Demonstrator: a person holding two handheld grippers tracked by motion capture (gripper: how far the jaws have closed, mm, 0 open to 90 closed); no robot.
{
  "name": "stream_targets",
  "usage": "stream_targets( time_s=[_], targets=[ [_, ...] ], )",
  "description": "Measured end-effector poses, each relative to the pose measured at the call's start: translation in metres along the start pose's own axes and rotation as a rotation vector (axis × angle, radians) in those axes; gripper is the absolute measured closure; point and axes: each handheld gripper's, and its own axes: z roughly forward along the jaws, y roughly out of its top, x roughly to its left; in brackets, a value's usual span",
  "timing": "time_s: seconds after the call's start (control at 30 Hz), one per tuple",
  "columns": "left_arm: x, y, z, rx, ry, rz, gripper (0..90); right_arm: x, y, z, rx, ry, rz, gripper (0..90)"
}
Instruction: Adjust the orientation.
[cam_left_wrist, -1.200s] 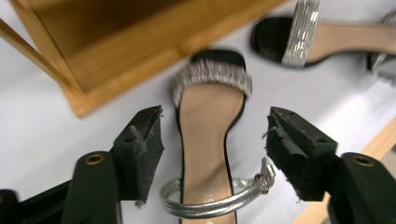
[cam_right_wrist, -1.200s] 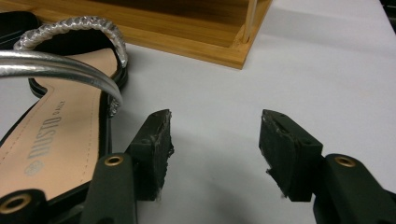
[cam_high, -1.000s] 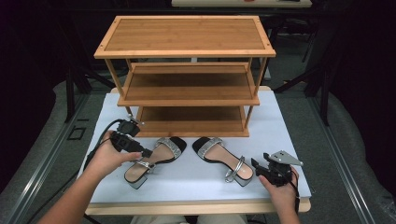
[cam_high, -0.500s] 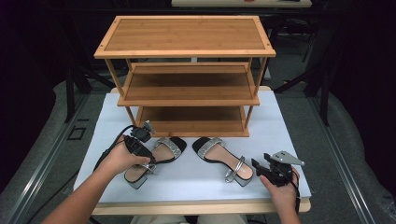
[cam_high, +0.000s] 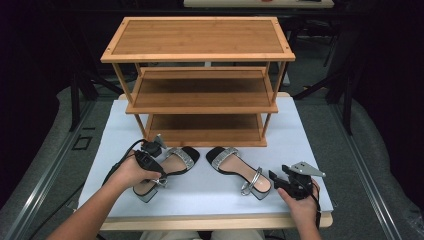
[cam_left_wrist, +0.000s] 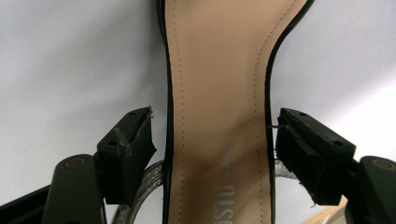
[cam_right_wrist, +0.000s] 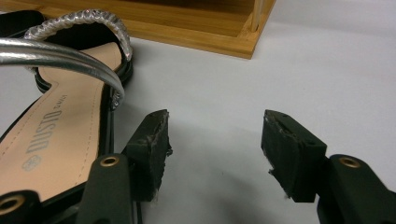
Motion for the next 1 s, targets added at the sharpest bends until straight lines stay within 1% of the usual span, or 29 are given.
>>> stream_targets(
  time_s=[0.07,0.17,0.23,0.33,0.37,0.4,0.43,0.57,0.63,0.67,0.73,0.8,0.83,1.0],
  targets=[
    [0.0,0.001,0.001,0.008,0.008,0.007,28.7,0.0,0.0,0.001,0.002,0.002,0.001,41.1],
    [-0.001,0.002,0.002,0.017,0.014,0.007,30.2,0.0,0.0,0.001,0.004,0.006,0.001,41.1],
    [-0.001,0.004,0.004,0.028,0.017,0.003,31.0,0.001,0.0,0.001,0.005,0.007,0.0,41.1],
    [-0.001,0.006,0.007,0.05,0.023,0.011,32.7,0.001,-0.001,0.002,0.004,0.01,-0.001,40.9],
    [-0.002,0.007,0.008,0.057,0.02,0.011,33.2,0.001,-0.001,0.002,0.007,0.009,-0.001,40.9],
    [-0.002,0.007,0.009,0.059,0.019,0.015,33.6,0.001,-0.001,0.003,-0.002,0.01,0.001,40.9],
    [-0.002,0.007,0.009,0.063,0.016,0.018,33.9,0.001,-0.001,0.002,0.009,0.007,0.001,40.9],
    [-0.001,0.009,0.013,0.079,0.0,0.023,37.1,0.0,-0.001,0.002,0.013,0.013,0.009,40.9],
    [-0.002,0.01,0.014,0.085,0.001,0.026,38.5,0.0,-0.001,0.002,0.011,0.013,0.009,40.9],
    [-0.005,0.011,0.015,0.092,0.011,0.034,41.0,0.0,-0.001,0.002,0.01,0.013,0.008,40.8],
    [-0.005,0.011,0.015,0.093,0.015,0.034,41.5,0.0,-0.001,0.002,0.01,0.012,0.009,40.8],
    [-0.005,0.011,0.015,0.092,0.008,0.03,41.8,0.0,-0.001,0.002,0.008,0.015,0.011,40.9],
    [-0.004,0.011,0.015,0.093,0.008,0.029,41.9,0.0,-0.002,0.003,-0.002,0.015,0.013,40.9],
    [-0.005,0.011,0.014,0.091,0.012,0.03,42.3,-0.001,-0.002,0.003,0.002,0.013,0.013,40.9]
  ],
)
